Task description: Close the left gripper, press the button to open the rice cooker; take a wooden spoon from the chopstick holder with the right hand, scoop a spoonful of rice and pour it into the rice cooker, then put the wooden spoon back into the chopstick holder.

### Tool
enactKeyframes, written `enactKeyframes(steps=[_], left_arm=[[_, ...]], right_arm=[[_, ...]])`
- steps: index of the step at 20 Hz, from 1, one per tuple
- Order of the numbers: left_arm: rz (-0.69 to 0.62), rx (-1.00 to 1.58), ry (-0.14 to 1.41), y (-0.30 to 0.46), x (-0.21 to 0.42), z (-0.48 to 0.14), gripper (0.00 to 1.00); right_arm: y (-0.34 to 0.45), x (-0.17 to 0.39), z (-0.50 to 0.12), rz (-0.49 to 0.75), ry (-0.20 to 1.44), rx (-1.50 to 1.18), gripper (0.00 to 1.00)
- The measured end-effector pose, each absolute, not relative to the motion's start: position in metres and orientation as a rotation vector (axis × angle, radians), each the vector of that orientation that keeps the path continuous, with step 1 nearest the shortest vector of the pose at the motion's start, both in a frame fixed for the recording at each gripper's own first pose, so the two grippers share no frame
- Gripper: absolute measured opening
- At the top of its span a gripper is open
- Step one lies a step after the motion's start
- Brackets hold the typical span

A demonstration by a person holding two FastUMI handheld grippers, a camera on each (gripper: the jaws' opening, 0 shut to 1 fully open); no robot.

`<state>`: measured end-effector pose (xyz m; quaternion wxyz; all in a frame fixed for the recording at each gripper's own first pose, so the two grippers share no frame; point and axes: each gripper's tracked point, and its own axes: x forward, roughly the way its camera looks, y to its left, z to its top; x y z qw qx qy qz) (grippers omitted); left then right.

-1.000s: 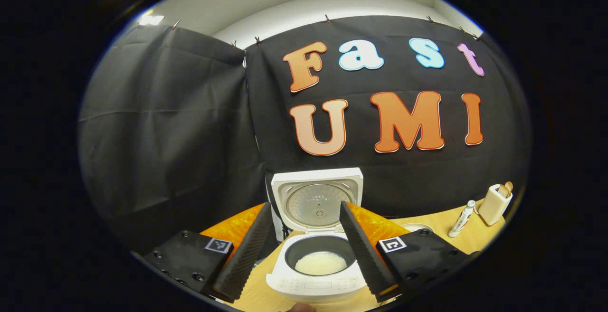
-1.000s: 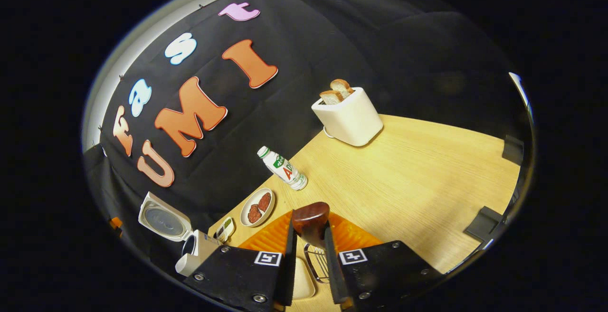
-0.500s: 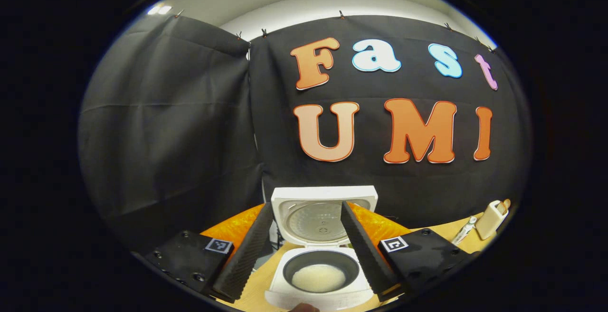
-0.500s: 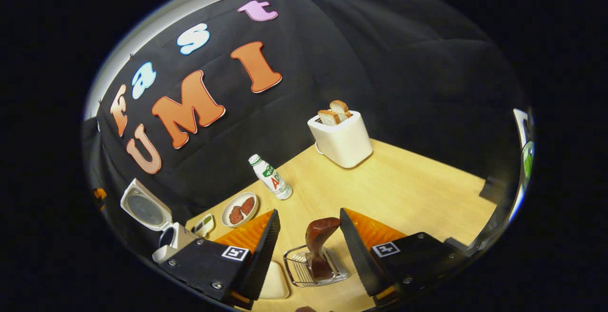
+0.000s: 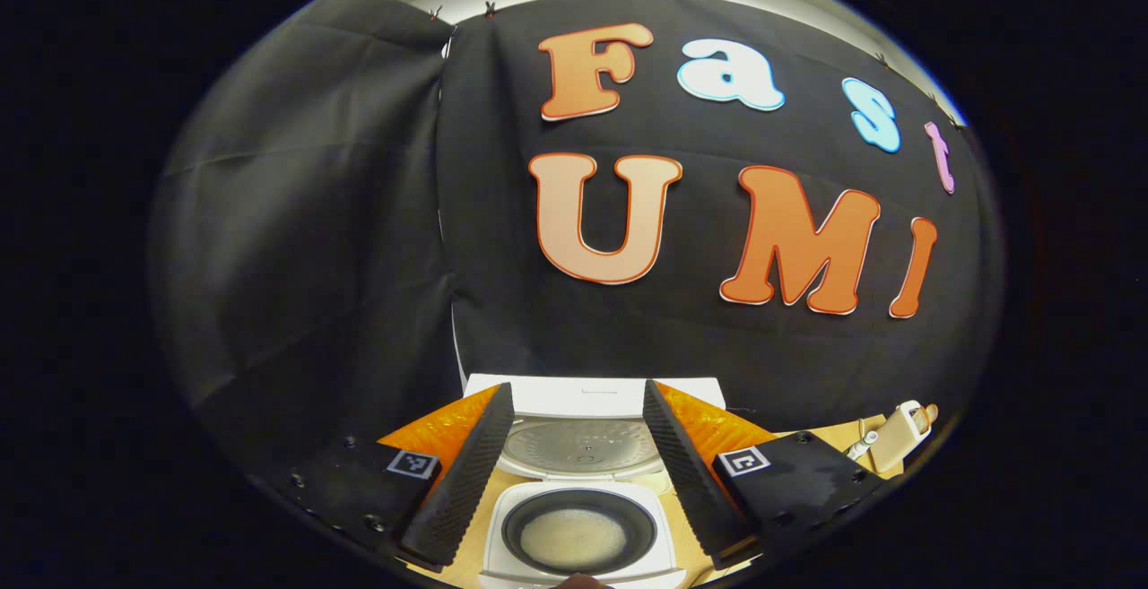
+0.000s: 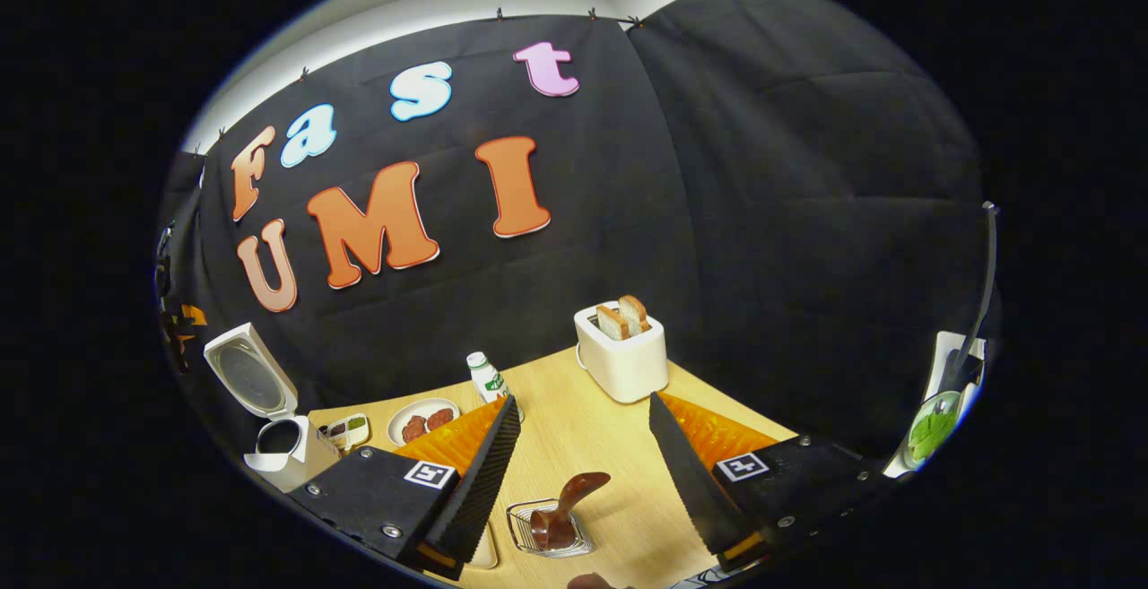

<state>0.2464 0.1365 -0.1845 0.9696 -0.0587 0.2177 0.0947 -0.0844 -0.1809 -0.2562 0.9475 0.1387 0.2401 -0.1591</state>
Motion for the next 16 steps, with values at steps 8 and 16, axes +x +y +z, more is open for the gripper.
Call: enactKeyframes(steps=[8,16], left_arm=[[0.167,-0.098,0.522,0.146,0.33,-0.216,0.94],[0.179,-0.037,0.724,0.138,0.343,-0.269,0.94]], right_arm=[[-0.186,-0.104,-0.185,-0.377,0.407,0.133,0.93],[-0.173,-0.111,-0.169,-0.368,0.4,0.109,0.94]])
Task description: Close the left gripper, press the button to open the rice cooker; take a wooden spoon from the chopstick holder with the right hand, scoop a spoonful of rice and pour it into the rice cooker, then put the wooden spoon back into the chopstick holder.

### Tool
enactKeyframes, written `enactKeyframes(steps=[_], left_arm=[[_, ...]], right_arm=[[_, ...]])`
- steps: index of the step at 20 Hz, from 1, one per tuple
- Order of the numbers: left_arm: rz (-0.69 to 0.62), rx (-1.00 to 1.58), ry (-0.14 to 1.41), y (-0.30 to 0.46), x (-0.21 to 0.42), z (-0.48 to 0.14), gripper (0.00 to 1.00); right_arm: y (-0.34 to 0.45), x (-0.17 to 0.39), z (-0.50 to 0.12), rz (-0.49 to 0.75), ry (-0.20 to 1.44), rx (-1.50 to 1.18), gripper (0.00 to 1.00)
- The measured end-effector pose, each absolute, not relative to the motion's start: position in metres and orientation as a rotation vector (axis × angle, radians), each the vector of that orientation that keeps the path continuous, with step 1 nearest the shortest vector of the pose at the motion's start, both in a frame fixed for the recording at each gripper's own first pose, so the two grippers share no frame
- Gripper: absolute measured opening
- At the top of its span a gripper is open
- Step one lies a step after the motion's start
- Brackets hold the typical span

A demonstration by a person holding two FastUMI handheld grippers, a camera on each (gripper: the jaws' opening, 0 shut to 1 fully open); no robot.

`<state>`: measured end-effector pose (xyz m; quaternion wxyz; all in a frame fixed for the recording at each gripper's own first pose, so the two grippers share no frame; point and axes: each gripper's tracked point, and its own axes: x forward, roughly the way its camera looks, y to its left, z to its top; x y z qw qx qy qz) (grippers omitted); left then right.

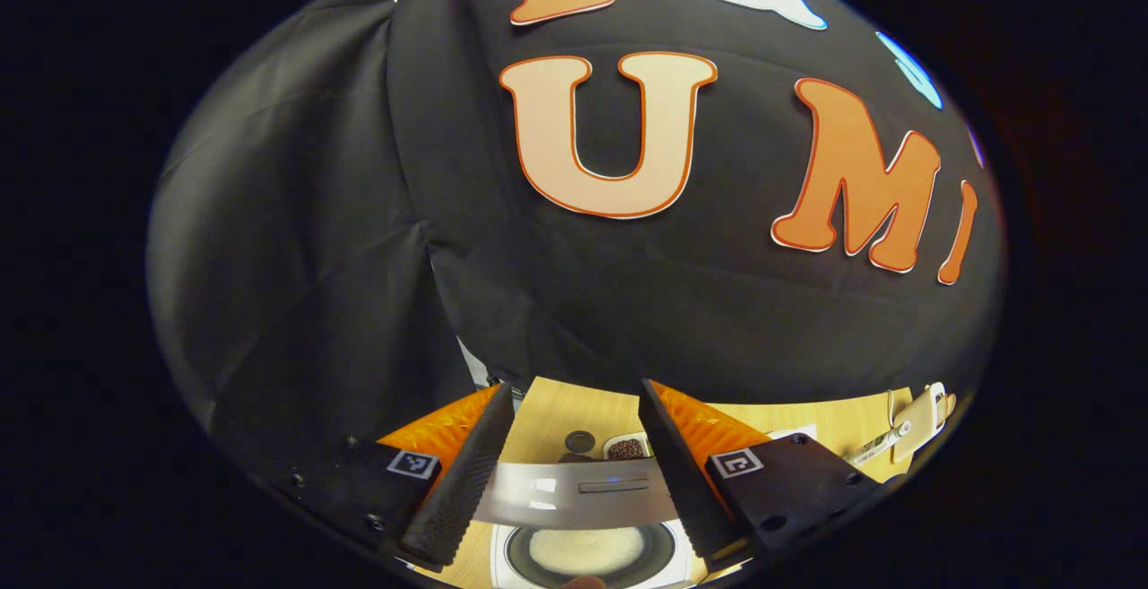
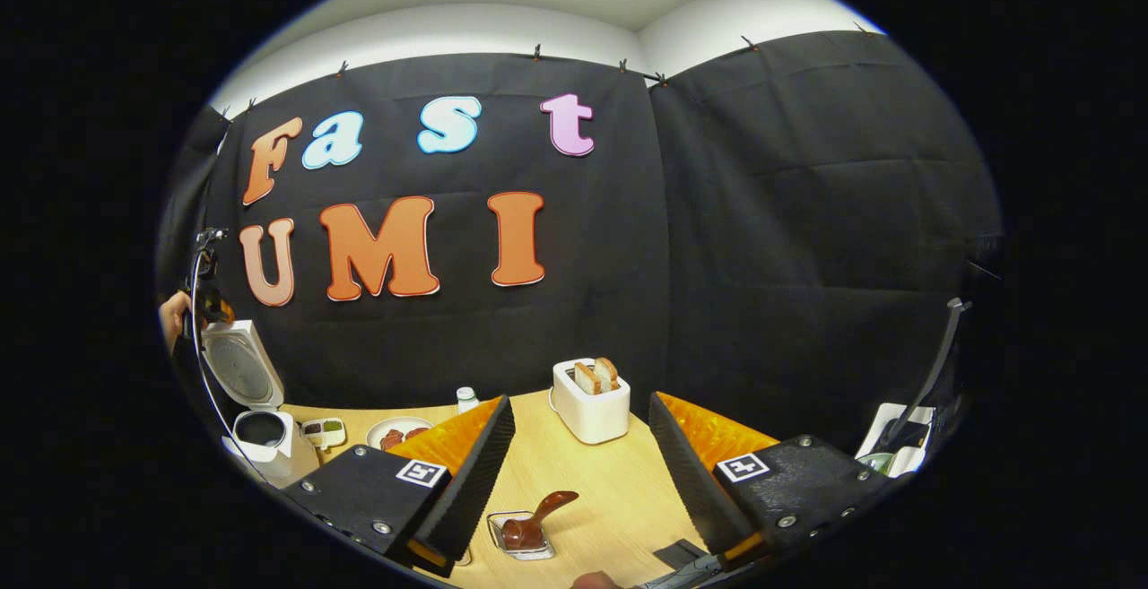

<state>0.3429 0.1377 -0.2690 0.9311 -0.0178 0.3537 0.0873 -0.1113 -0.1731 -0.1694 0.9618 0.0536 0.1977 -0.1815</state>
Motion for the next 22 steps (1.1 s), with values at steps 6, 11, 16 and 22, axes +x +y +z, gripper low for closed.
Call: enactKeyframes(steps=[6,11,16,22], left_arm=[[0.167,-0.086,0.916,0.134,0.286,-0.3,0.95],[0.142,-0.113,1.09,0.116,0.22,-0.322,0.95],[0.125,-0.108,1.189,0.107,0.163,-0.358,0.96],[0.149,-0.109,1.311,0.089,0.102,-0.412,0.96]], right_arm=[[-0.154,-0.095,-0.174,-0.295,0.392,0.144,0.94],[-0.141,-0.079,-0.179,-0.223,0.392,0.162,0.94],[-0.126,-0.068,-0.187,-0.153,0.403,0.168,0.94],[-0.109,-0.066,-0.196,-0.089,0.425,0.168,0.94]])
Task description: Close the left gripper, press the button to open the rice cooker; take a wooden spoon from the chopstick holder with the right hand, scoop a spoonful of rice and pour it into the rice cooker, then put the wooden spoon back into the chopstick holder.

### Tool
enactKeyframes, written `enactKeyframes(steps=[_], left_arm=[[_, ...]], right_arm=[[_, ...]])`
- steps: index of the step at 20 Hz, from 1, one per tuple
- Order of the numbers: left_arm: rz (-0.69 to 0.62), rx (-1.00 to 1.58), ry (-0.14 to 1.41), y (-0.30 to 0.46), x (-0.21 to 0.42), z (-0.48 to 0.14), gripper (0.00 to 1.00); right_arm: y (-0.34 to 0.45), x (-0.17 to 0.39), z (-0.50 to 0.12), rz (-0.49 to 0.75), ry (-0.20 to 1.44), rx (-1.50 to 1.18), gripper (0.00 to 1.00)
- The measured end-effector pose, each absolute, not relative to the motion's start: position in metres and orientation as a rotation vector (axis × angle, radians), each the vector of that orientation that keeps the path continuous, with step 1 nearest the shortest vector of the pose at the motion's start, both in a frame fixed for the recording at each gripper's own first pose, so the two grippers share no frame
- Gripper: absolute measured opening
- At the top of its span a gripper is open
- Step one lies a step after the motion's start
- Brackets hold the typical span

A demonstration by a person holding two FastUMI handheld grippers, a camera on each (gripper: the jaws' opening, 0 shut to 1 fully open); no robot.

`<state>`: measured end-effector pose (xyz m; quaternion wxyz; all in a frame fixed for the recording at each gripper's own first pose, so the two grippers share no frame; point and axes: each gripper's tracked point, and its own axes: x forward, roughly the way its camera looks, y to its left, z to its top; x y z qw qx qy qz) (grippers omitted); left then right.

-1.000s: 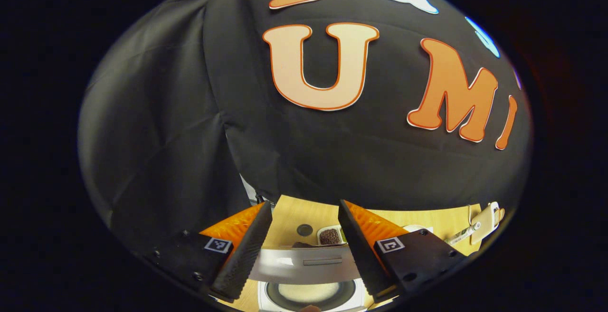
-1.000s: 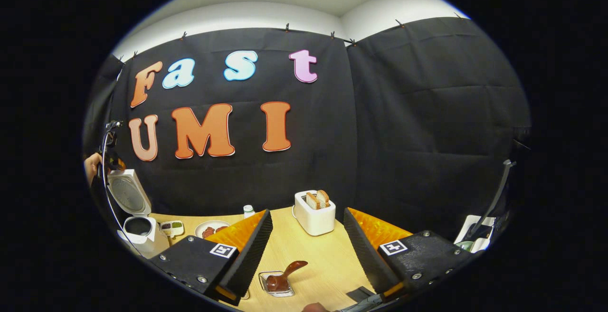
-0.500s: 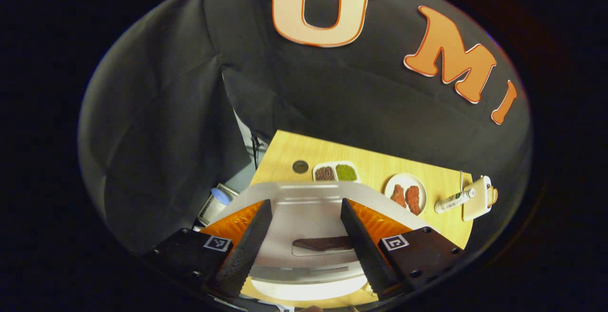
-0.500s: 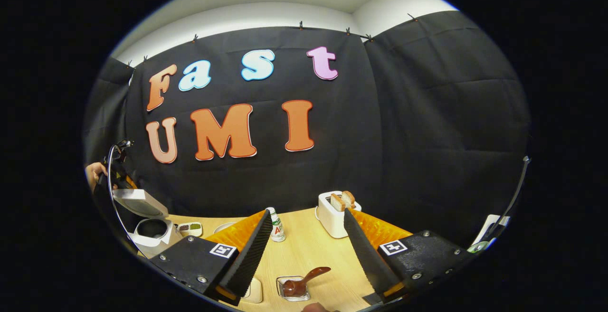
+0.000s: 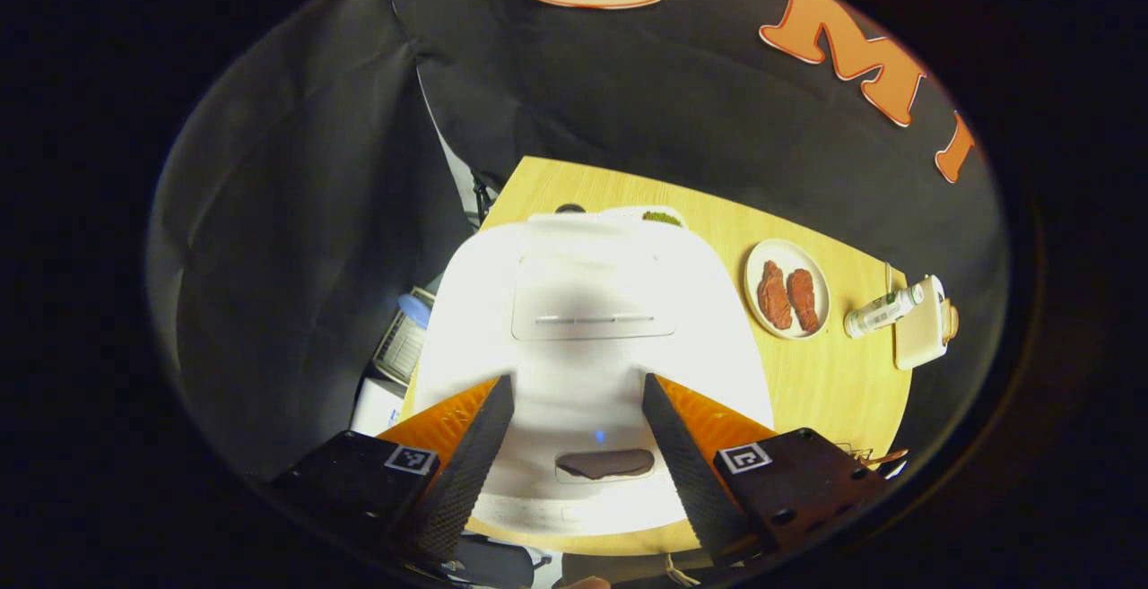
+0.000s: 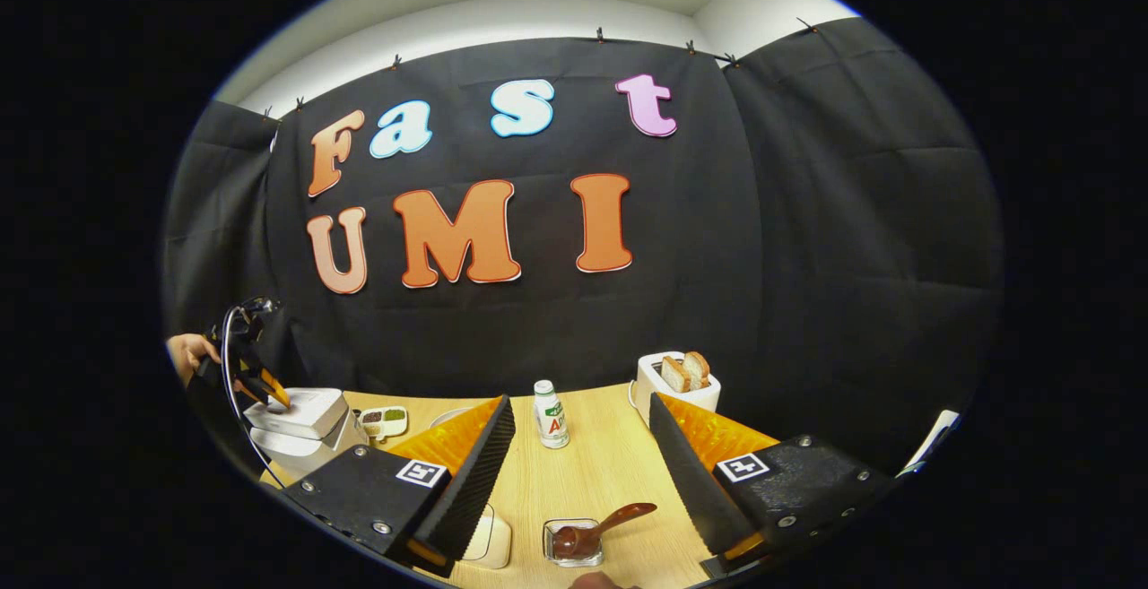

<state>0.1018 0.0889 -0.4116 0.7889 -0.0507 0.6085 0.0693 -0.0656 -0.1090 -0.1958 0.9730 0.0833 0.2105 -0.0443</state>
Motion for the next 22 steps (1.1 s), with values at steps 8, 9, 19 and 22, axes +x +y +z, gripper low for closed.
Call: enactKeyframes(steps=[8,9,19,22], left_arm=[[0.153,-0.129,1.277,0.072,0.076,-0.418,0.99],[0.147,-0.142,1.249,0.067,0.077,-0.413,0.99],[0.061,0.002,0.678,0.022,0.082,-0.235,0.98],[0.05,-0.009,0.51,0.008,0.071,-0.178,0.99]], right_arm=[[-0.079,-0.051,-0.185,-0.004,0.42,0.148,0.94],[-0.075,-0.047,-0.183,0.007,0.417,0.145,0.94],[-0.026,0.009,-0.132,0.109,0.298,0.147,0.94],[-0.005,0.023,-0.114,0.156,0.252,0.149,0.94]])
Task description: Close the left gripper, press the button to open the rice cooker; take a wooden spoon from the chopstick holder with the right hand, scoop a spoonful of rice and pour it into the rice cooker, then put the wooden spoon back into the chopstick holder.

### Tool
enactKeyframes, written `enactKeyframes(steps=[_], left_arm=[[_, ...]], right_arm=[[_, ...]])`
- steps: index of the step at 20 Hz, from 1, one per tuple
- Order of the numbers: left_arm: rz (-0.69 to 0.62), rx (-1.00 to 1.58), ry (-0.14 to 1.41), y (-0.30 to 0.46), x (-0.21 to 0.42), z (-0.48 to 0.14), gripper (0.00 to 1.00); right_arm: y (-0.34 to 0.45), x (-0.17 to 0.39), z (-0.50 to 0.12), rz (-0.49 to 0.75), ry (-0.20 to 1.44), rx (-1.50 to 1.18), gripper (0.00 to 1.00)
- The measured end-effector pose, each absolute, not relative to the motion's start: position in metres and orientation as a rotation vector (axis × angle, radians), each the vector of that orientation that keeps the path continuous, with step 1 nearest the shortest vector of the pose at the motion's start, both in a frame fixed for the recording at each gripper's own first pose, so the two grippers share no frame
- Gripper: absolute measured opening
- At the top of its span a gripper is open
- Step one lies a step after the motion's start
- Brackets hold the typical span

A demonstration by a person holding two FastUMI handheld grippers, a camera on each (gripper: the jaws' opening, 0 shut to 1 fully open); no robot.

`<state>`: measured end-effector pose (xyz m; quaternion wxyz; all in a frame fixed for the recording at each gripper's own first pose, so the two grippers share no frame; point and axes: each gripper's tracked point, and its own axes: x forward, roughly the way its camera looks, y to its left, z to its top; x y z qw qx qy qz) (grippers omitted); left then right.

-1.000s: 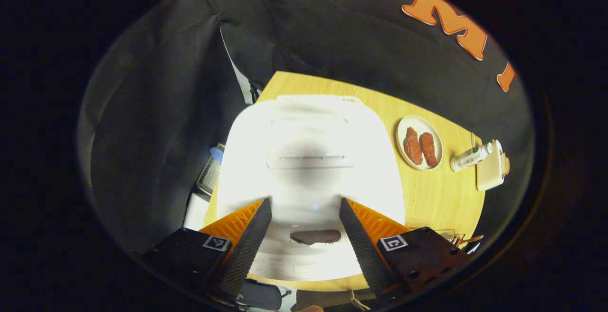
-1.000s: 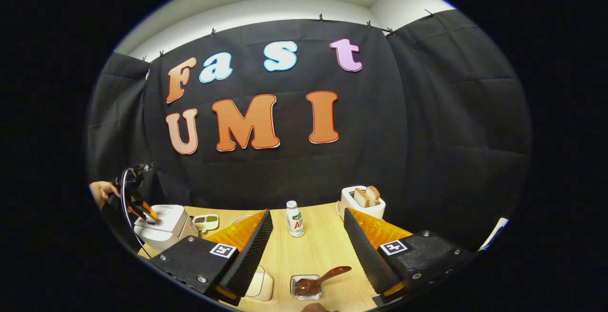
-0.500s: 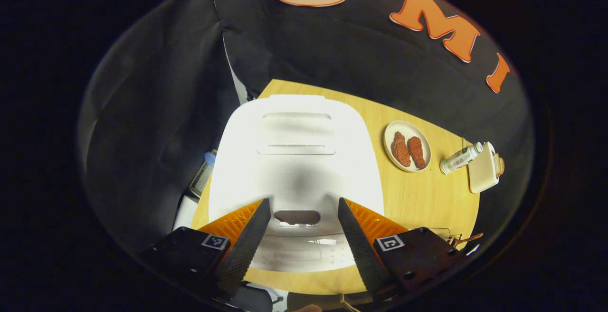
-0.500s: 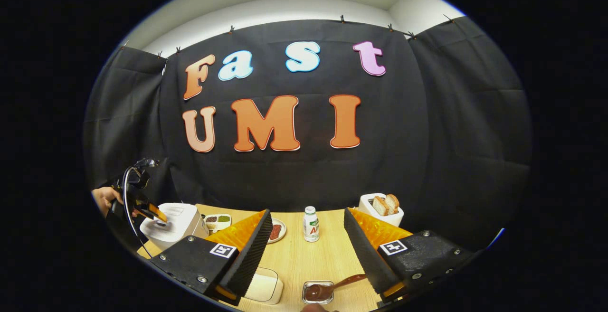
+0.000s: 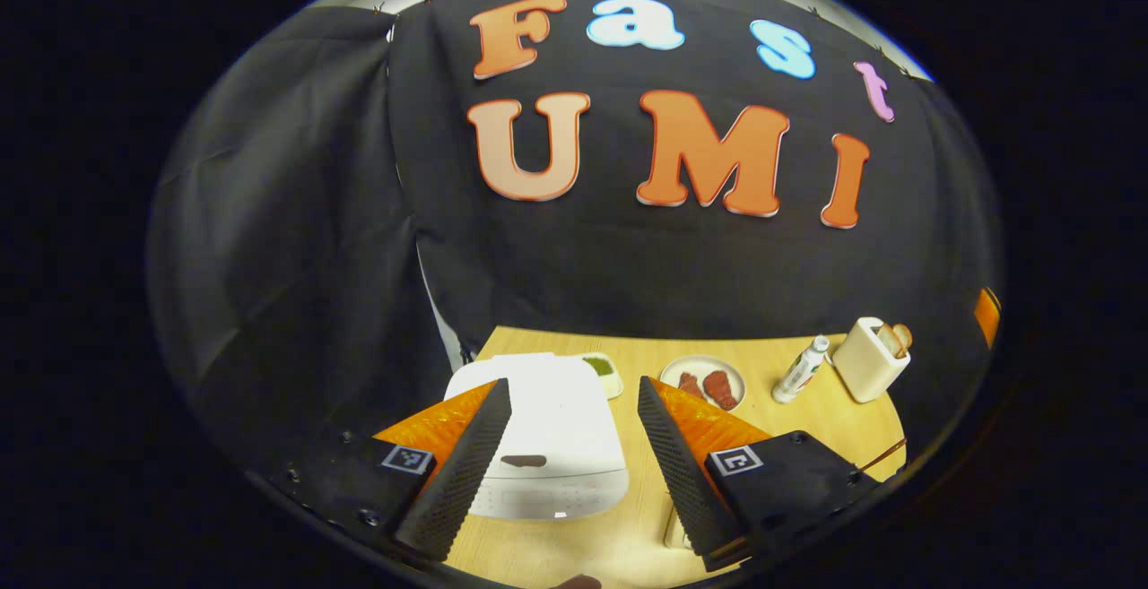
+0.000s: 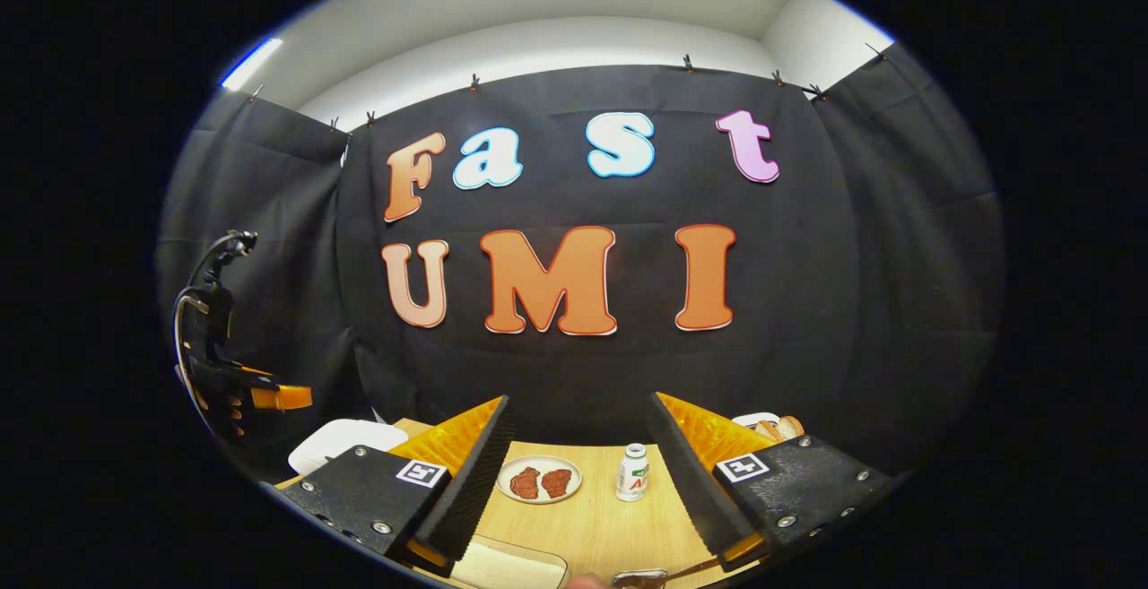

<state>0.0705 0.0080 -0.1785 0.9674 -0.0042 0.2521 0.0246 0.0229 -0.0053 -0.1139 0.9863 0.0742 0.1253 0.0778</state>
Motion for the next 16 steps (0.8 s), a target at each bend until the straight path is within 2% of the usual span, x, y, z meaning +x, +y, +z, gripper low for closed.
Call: enactKeyframes(steps=[1,5,10,12,16], left_arm=[[0.047,-0.004,0.445,-0.005,0.066,-0.158,0.96],[0.03,0.037,0.229,-0.025,0.049,-0.086,0.98],[0.024,0.036,0.071,-0.039,0.032,-0.04,0.96],[0.03,0.049,0.014,-0.041,0.024,-0.029,0.98],[0.037,0.064,-0.025,-0.044,0.018,-0.02,0.99]], right_arm=[[-0.002,0.028,-0.109,0.159,0.239,0.141,0.94],[0.015,0.044,-0.078,0.177,0.162,0.118,0.94],[0.03,0.052,-0.042,0.2,0.078,0.135,0.94],[0.037,0.051,-0.039,0.216,0.069,0.141,0.94],[0.04,0.046,-0.03,0.215,0.049,0.117,0.94]])
